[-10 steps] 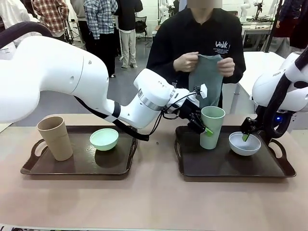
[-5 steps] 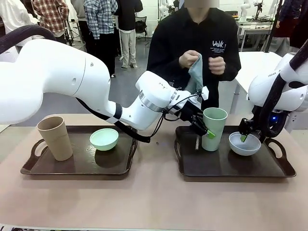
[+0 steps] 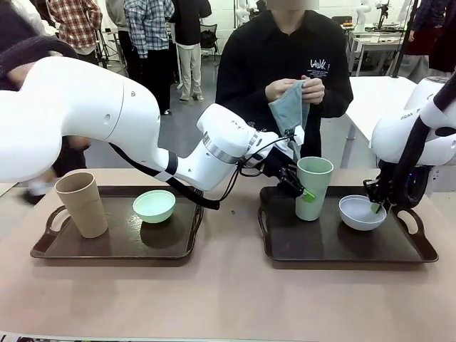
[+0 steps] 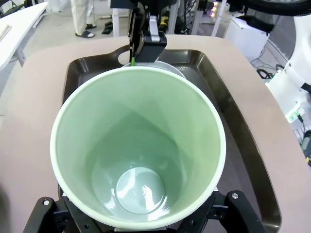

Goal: Set up a tray with a mat and arrange the tableware.
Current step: Pick up the Picnic Bowl and Reusable plastic cup from the Handle tray in front of the human's position and hold them in the air.

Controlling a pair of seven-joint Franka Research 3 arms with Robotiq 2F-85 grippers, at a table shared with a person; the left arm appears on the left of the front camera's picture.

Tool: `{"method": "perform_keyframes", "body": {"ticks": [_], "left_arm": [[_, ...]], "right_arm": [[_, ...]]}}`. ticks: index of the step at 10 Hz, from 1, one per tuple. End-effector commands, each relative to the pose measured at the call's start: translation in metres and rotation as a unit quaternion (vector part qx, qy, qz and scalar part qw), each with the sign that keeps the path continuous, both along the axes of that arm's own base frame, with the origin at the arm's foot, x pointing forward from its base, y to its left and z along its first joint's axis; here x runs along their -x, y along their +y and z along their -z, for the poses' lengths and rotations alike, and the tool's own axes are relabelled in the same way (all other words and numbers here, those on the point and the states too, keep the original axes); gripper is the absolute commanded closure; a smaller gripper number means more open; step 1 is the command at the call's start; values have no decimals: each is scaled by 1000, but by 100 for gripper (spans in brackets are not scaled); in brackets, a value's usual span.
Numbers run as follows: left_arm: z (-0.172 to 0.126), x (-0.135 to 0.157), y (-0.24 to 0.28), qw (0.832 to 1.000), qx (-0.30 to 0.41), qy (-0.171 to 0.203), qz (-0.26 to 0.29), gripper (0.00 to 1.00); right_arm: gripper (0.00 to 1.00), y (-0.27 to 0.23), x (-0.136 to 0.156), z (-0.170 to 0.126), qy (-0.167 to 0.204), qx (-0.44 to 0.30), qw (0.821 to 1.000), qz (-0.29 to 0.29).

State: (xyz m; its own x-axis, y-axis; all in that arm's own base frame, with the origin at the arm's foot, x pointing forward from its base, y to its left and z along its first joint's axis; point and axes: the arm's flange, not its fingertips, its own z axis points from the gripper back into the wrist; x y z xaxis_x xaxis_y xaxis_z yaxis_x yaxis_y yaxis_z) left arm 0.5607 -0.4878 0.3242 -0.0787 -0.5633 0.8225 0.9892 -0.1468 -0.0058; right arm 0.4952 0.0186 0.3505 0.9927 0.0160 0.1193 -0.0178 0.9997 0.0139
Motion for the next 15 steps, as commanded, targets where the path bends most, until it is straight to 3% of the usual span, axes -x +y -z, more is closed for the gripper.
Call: {"method": "perform_keyframes", "body": {"ticks": [1, 2, 3, 4, 5, 6, 8, 9, 10, 12, 15], "left_arm": [[-6, 8, 5, 1000, 2, 9, -15, 69], [-6, 10, 6, 1000, 1, 9, -15, 69], [-8, 11, 6, 1000, -1, 11, -16, 100], [-9, 14, 7, 1000, -3, 14, -18, 69], [-12, 16, 10, 1000, -3, 16, -20, 100], [-15, 19, 13, 1000, -6, 11, -17, 100], [-34, 29, 28, 998, -1, 56, -12, 100], [-56, 35, 42, 997, 13, 70, -19, 100], [-87, 45, 57, 998, 11, 65, -20, 100], [-152, 65, 82, 999, 29, 14, -15, 100], [-211, 101, 98, 999, 32, -11, -27, 100]], "right_arm": [[100, 1, 12, -3, -13, 18, 1000, 7], [100, 2, 14, -2, -12, 17, 1000, 1], [100, 3, 14, -2, -8, 15, 1000, -4], [100, 3, 15, -2, -6, 9, 1000, -8], [100, 2, 15, -3, -5, 8, 1000, -9], [100, 2, 15, -5, -4, 3, 1000, -11], [100, 1, 19, -21, -4, -31, 998, -47], [100, -1, 30, -42, -7, -45, 997, -64], [100, -6, 47, -73, -21, -62, 995, -81], [100, -16, 79, -134, -75, -76, 989, -108], [100, -24, 118, -189, -109, -76, 986, -104]]}}
